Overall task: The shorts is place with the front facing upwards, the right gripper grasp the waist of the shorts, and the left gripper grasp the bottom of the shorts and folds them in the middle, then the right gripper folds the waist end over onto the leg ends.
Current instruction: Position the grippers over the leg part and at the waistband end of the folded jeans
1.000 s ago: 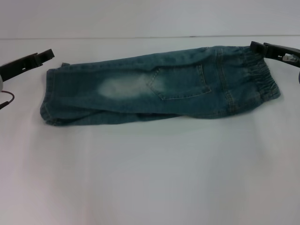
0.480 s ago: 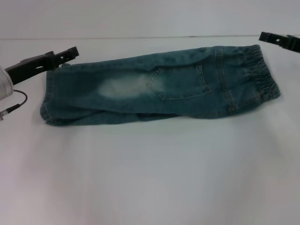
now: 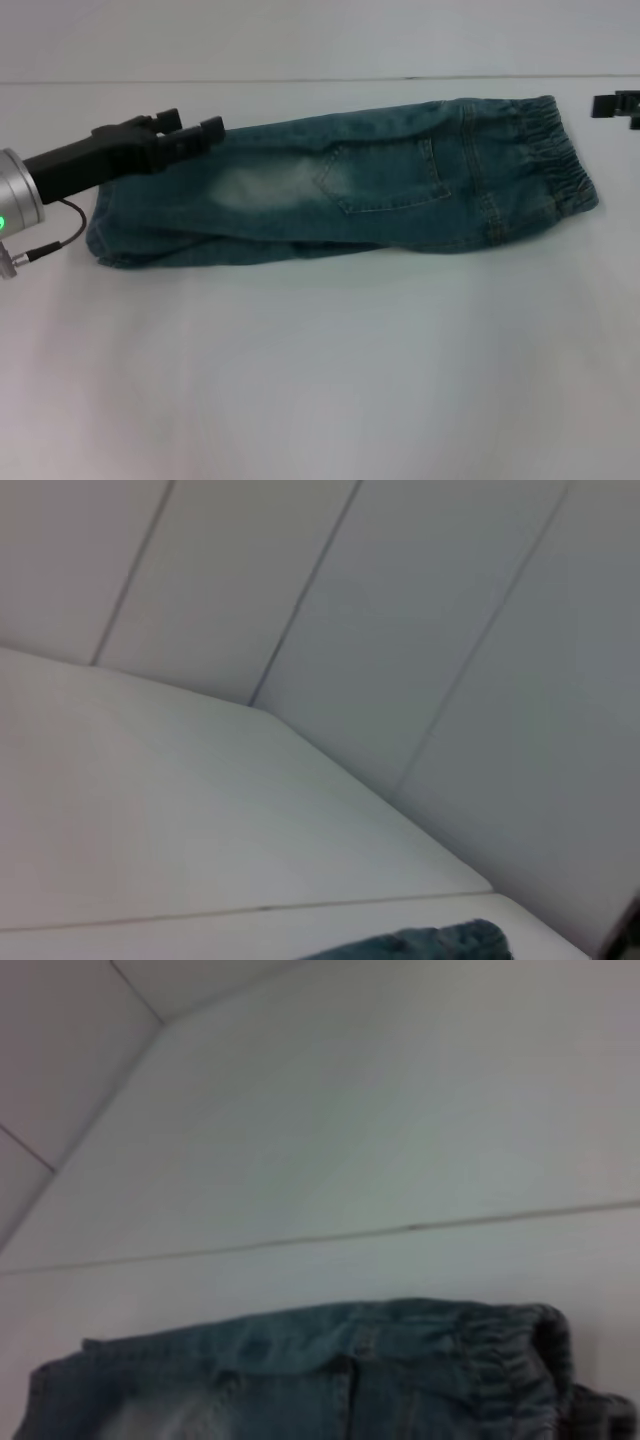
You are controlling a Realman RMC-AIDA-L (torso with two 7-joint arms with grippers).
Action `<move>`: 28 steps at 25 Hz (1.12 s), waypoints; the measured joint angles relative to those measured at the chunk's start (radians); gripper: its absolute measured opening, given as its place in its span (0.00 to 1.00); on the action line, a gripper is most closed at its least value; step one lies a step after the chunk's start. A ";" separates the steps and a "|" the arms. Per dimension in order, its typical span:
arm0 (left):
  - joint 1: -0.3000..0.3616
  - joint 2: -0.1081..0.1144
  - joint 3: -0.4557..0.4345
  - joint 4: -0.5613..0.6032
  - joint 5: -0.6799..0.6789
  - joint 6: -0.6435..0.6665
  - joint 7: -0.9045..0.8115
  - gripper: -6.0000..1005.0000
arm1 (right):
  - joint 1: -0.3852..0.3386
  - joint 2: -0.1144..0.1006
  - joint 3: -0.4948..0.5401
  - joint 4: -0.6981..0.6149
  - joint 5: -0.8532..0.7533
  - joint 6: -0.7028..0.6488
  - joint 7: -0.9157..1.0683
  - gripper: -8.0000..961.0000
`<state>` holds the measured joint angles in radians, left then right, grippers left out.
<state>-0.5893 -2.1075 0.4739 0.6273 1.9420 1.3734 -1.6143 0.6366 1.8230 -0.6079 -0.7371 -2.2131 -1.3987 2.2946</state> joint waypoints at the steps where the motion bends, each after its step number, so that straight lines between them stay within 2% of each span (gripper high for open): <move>1: 0.002 -0.001 0.006 0.000 0.000 0.009 0.001 0.90 | 0.003 -0.004 0.000 -0.034 -0.031 -0.019 0.042 0.97; 6: 0.009 -0.006 0.050 0.001 0.002 0.028 0.003 0.90 | 0.056 -0.009 0.000 -0.105 -0.220 -0.066 0.164 0.97; 10: 0.008 -0.005 0.096 0.000 0.002 0.031 -0.002 0.90 | 0.102 0.001 0.000 -0.095 -0.362 -0.060 0.222 0.97; 14: 0.006 -0.008 0.125 -0.002 0.002 0.021 -0.002 0.90 | 0.120 0.006 -0.002 -0.041 -0.383 -0.020 0.243 0.96; 20: 0.002 -0.013 0.132 -0.008 0.002 0.012 0.003 0.90 | 0.159 -0.003 -0.039 0.101 -0.390 0.073 0.244 0.96; 25: 0.003 -0.013 0.133 -0.008 0.002 0.010 0.004 0.90 | 0.184 0.009 -0.101 0.150 -0.391 0.152 0.245 0.88; 28: 0.005 -0.014 0.135 -0.008 0.002 0.005 0.004 0.90 | 0.199 0.015 -0.119 0.173 -0.391 0.188 0.242 0.88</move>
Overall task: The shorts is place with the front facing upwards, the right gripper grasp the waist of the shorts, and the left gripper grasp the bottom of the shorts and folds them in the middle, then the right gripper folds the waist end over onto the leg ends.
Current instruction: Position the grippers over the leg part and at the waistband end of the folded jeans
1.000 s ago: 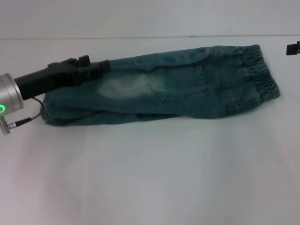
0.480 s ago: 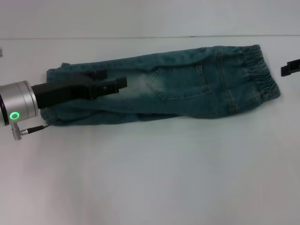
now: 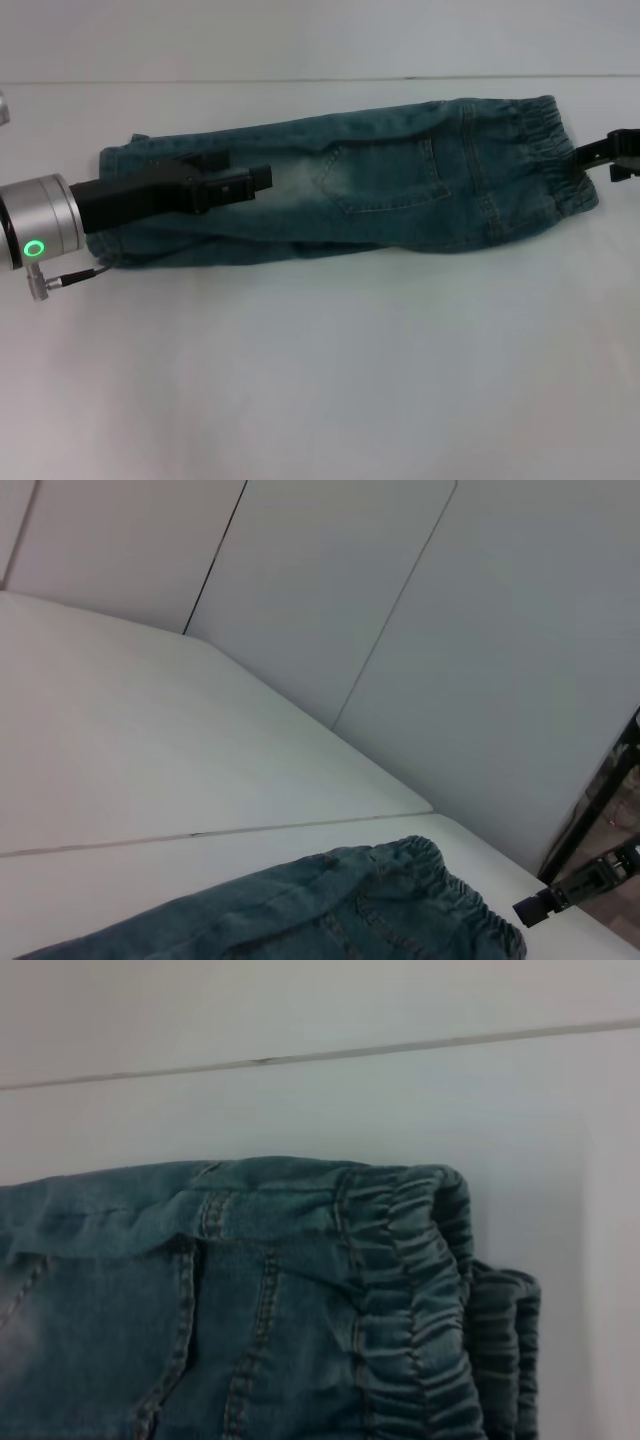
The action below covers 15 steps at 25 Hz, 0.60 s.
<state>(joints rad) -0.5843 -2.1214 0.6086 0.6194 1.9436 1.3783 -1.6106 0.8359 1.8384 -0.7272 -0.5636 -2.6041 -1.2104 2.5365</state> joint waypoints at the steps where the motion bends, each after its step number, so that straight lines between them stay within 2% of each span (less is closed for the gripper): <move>1: 0.001 0.000 0.001 0.000 0.000 -0.001 0.000 0.90 | 0.004 0.002 -0.004 0.006 0.000 0.009 -0.002 0.88; 8: 0.003 -0.004 0.007 -0.003 0.000 -0.012 0.000 0.90 | 0.017 0.023 -0.057 0.024 -0.001 0.104 -0.004 0.85; 11: 0.003 -0.009 0.008 -0.003 0.000 -0.014 0.000 0.90 | 0.018 0.033 -0.066 0.030 -0.001 0.145 -0.009 0.76; 15: 0.001 -0.011 0.011 -0.003 0.000 -0.014 -0.003 0.90 | 0.020 0.040 -0.086 0.062 0.000 0.199 -0.023 0.74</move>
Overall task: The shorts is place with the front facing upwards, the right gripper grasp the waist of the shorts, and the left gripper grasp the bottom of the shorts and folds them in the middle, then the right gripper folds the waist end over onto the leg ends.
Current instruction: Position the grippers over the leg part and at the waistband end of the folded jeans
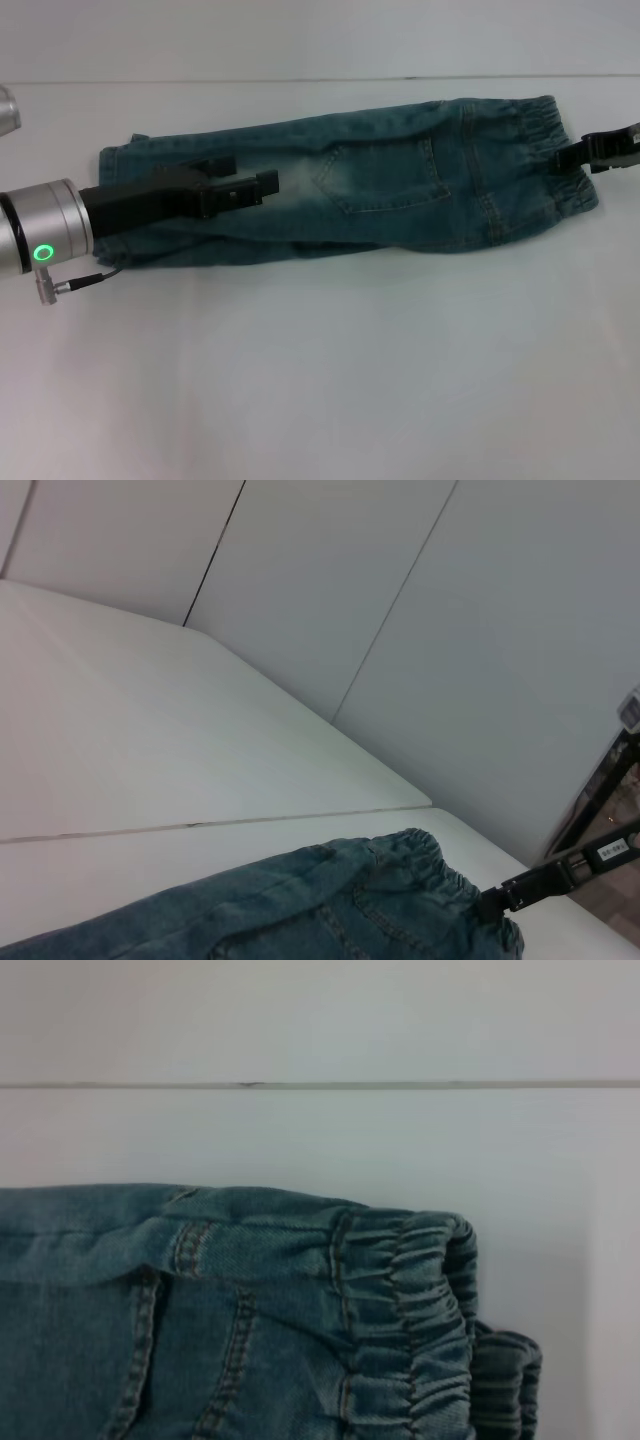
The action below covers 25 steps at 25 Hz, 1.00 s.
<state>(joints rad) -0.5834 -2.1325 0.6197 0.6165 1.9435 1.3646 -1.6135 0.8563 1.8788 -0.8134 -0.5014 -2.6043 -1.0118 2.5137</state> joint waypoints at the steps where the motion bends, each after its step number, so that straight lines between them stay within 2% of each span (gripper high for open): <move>1: 0.000 0.000 0.000 0.000 0.000 0.000 -0.001 0.90 | 0.001 0.002 -0.001 0.006 0.001 0.009 -0.005 0.73; 12: -0.004 -0.007 0.000 -0.005 0.000 0.001 -0.003 0.90 | 0.001 0.027 0.005 0.015 0.026 0.034 -0.059 0.70; 23: -0.002 -0.006 0.000 -0.012 0.000 0.001 -0.005 0.90 | 0.002 0.035 0.008 0.009 0.030 -0.004 -0.099 0.64; 25: -0.001 -0.007 0.000 -0.012 0.000 0.000 -0.005 0.90 | 0.001 0.036 0.009 0.002 0.035 -0.029 -0.120 0.58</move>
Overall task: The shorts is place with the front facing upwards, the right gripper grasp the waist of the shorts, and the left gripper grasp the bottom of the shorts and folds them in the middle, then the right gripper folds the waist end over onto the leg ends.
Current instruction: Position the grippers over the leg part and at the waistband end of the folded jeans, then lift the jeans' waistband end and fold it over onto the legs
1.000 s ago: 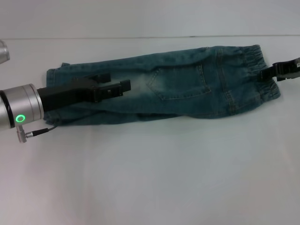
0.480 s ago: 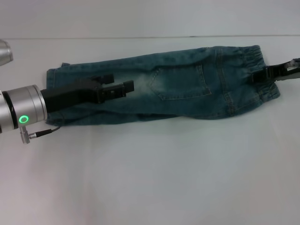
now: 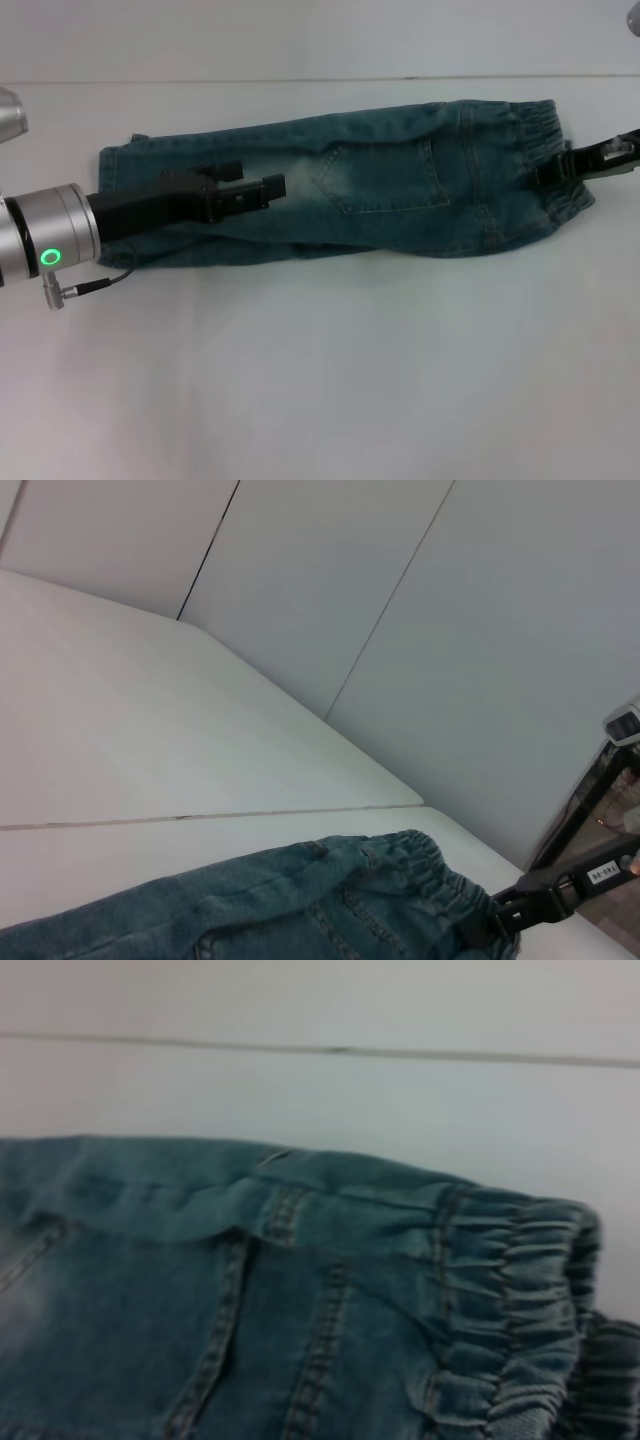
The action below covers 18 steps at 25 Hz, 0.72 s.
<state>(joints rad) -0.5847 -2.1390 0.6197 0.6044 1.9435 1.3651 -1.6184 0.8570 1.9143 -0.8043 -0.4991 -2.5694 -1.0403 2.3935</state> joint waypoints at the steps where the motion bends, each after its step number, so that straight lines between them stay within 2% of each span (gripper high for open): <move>1: 0.000 -0.001 0.000 0.000 0.000 0.000 0.000 0.90 | -0.001 0.000 0.001 -0.003 0.003 -0.010 -0.011 0.55; 6: 0.000 -0.003 0.000 0.000 0.000 0.000 0.000 0.90 | -0.007 0.000 0.002 -0.020 0.008 -0.039 -0.037 0.38; 11: -0.003 -0.004 0.000 0.000 0.000 0.000 0.001 0.90 | -0.007 0.000 0.002 -0.031 0.008 -0.051 -0.044 0.15; 16: -0.003 -0.006 0.000 0.000 -0.001 -0.003 0.003 0.90 | -0.012 -0.001 0.003 -0.054 0.011 -0.077 -0.046 0.12; 18: -0.010 -0.014 -0.001 0.000 -0.008 -0.035 0.003 0.90 | -0.021 -0.002 0.005 -0.080 0.025 -0.106 -0.052 0.12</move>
<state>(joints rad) -0.5943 -2.1533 0.6189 0.6041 1.9353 1.3306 -1.6157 0.8364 1.9119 -0.7996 -0.5789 -2.5449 -1.1465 2.3418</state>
